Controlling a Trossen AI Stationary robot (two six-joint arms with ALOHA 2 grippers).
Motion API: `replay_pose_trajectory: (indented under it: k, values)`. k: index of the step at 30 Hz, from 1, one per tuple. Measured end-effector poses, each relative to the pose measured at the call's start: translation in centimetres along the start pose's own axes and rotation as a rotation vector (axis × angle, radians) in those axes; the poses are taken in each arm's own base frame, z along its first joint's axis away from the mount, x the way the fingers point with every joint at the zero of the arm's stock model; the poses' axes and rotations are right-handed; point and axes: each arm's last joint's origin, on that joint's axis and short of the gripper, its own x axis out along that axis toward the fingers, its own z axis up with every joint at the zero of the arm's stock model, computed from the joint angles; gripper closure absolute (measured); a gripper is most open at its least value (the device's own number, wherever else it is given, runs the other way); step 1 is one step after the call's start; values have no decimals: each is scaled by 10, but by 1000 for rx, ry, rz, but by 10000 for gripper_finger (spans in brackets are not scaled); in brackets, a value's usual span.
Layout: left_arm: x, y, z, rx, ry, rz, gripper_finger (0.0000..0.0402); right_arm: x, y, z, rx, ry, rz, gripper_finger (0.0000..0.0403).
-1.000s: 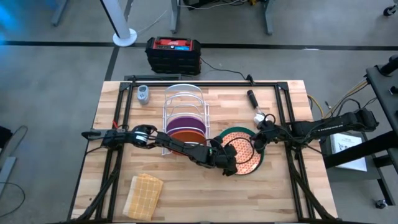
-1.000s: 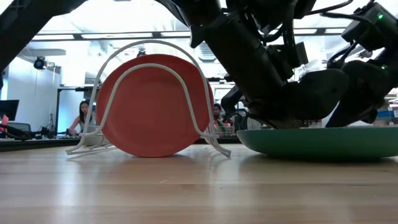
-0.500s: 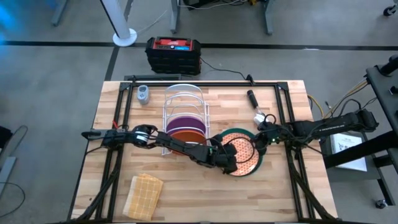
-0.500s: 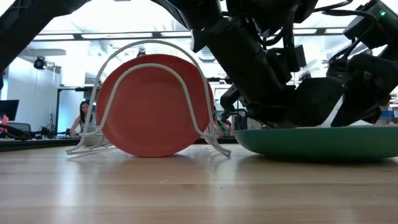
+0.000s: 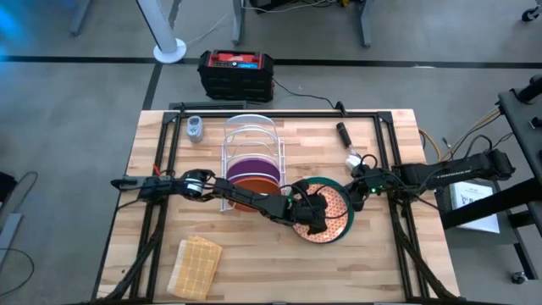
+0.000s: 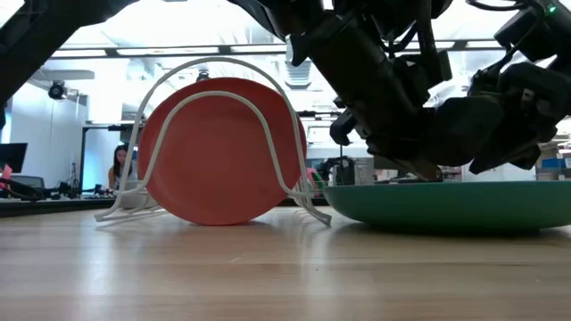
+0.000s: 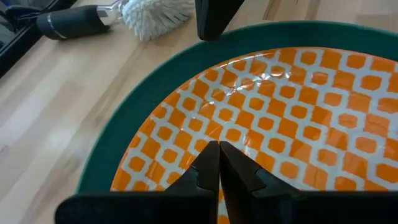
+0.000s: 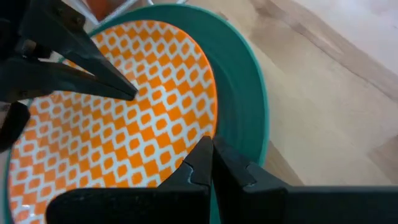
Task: Sort dishes
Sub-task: Put the orange/white plate into the dish rack
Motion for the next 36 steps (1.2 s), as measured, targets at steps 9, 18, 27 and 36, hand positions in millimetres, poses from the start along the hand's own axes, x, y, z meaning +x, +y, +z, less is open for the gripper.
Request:
replay_pose_trajectory:
  k: [9, 18, 27, 36]
  values:
    - [-10, 2, 9, -18, -15, -20, 401, 0, -1, 0, -7, 2, -10, 402]
    - [-52, 18, 29, -204, 135, -170, 401, 0, -1, -1, -11, 7, -8, 402]
    - [-73, 31, 32, -361, 268, -176, 401, 5, 9, 0, -71, 25, 206, 403]
    - [-72, 35, 31, -349, 225, -83, 401, 22, 16, -6, -173, 66, 209, 403]
